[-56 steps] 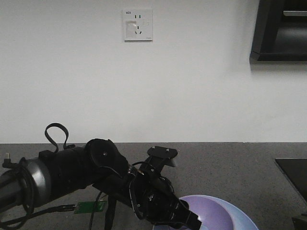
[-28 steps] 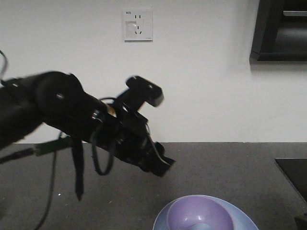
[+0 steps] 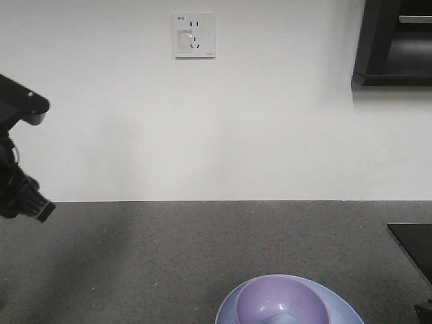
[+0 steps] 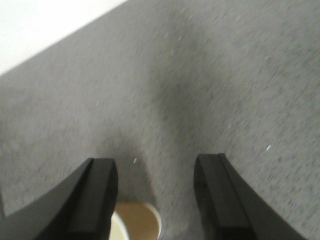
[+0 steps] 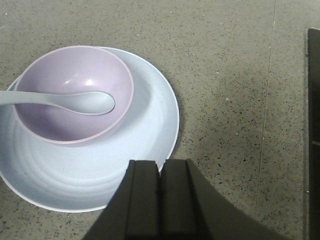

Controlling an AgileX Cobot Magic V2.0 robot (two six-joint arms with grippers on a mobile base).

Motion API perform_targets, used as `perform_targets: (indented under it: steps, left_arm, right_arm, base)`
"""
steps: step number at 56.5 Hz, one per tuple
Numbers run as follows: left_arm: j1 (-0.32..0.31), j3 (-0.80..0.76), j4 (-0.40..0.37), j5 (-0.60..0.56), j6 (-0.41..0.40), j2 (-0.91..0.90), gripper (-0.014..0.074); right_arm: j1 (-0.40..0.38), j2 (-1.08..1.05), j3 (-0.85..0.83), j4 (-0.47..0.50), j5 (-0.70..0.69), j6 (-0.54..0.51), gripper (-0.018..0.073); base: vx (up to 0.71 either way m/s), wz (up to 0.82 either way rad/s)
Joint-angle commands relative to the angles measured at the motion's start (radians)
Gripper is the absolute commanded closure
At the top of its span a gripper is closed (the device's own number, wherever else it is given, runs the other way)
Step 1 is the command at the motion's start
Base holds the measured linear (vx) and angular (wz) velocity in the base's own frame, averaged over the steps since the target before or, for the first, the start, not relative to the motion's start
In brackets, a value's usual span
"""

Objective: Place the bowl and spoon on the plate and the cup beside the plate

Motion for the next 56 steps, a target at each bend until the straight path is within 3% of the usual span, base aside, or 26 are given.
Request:
perform_targets:
  steps: [1, 16, 33, 48, 56]
  left_arm:
    - [0.06, 0.074, 0.024, -0.031, -0.005, -0.072, 0.0146]
    - [0.181, 0.327, 0.023, -0.138, 0.015, -0.146, 0.0146]
    - [0.226, 0.448, 0.022, -0.263, 0.013, -0.138, 0.0146]
    - [0.265, 0.463, 0.018, -0.302, -0.014, -0.069, 0.0148]
    - [0.265, 0.463, -0.026, -0.301, -0.011, -0.025, 0.0234]
  right_arm:
    - [-0.004, -0.01, -0.028, 0.01, -0.073, -0.001, 0.0568]
    - [-0.004, -0.01, -0.028, 0.03, -0.072, -0.001, 0.0568]
    - [-0.004, -0.01, -0.028, 0.03, -0.069, -0.001, 0.0568]
    - [-0.004, -0.01, -0.028, 0.03, -0.067, -0.001, 0.0568]
    - [-0.004, -0.01, -0.028, 0.03, -0.068, -0.001, 0.0568]
  base:
    - [0.0, 0.0]
    - [0.0, 0.0]
    - [0.0, 0.0]
    - [0.0, 0.0]
    - [0.0, 0.0]
